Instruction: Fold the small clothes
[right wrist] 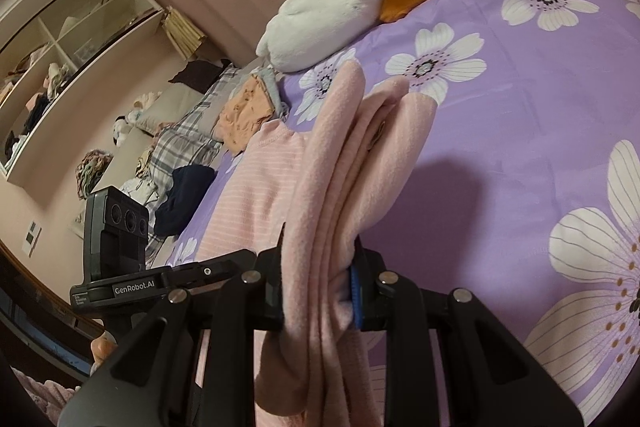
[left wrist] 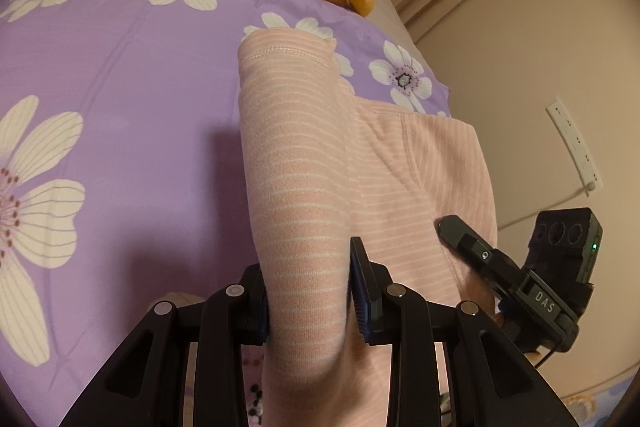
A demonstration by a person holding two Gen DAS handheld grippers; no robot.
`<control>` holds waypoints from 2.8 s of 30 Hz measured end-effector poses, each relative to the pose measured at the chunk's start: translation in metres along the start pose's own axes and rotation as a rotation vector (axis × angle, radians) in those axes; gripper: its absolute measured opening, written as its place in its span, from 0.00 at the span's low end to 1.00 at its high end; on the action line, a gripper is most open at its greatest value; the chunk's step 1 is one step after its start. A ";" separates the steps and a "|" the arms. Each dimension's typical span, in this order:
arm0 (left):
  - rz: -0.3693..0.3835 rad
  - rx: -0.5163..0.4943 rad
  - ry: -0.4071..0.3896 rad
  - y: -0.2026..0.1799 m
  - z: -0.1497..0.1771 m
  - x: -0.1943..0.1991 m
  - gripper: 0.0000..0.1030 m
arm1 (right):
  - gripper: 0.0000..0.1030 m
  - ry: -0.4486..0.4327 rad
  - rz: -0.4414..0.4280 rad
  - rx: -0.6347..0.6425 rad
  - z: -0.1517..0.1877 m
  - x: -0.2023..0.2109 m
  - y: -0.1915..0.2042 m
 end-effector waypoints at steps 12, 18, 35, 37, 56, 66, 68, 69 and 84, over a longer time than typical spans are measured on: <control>-0.008 0.009 -0.049 0.001 -0.002 0.002 0.29 | 0.23 0.023 -0.010 0.059 -0.012 -0.016 0.022; -0.022 0.005 -0.069 0.004 -0.009 0.000 0.29 | 0.23 0.028 -0.012 0.078 -0.020 -0.028 0.029; -0.073 0.000 -0.096 0.027 -0.039 -0.008 0.29 | 0.23 0.038 0.027 0.123 -0.041 -0.069 0.033; -0.078 0.002 -0.098 0.031 -0.043 -0.010 0.29 | 0.23 0.037 0.029 0.122 -0.045 -0.075 0.032; -0.131 0.010 -0.101 0.069 -0.080 -0.035 0.29 | 0.23 0.058 0.086 0.144 -0.066 -0.131 0.021; -0.173 0.009 -0.080 0.086 -0.092 -0.053 0.29 | 0.23 0.085 0.119 0.144 -0.066 -0.157 0.010; -0.179 0.011 -0.075 0.090 -0.093 -0.057 0.29 | 0.23 0.091 0.126 0.145 -0.066 -0.162 0.009; -0.181 0.012 -0.073 0.091 -0.094 -0.058 0.29 | 0.23 0.094 0.129 0.146 -0.065 -0.164 0.008; -0.226 0.034 -0.024 0.113 -0.094 -0.082 0.29 | 0.24 0.159 0.169 0.140 -0.054 -0.193 -0.006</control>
Point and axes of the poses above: each gripper's, at about its wrist camera, not at the fingertips, and x roughly against the way its jaws point, y to its left, z to its underside, the point moved 8 cm from there along -x, roughly the way its jaws point, and after that the axes turned 3 degrees about y, right-handed, at the moved point
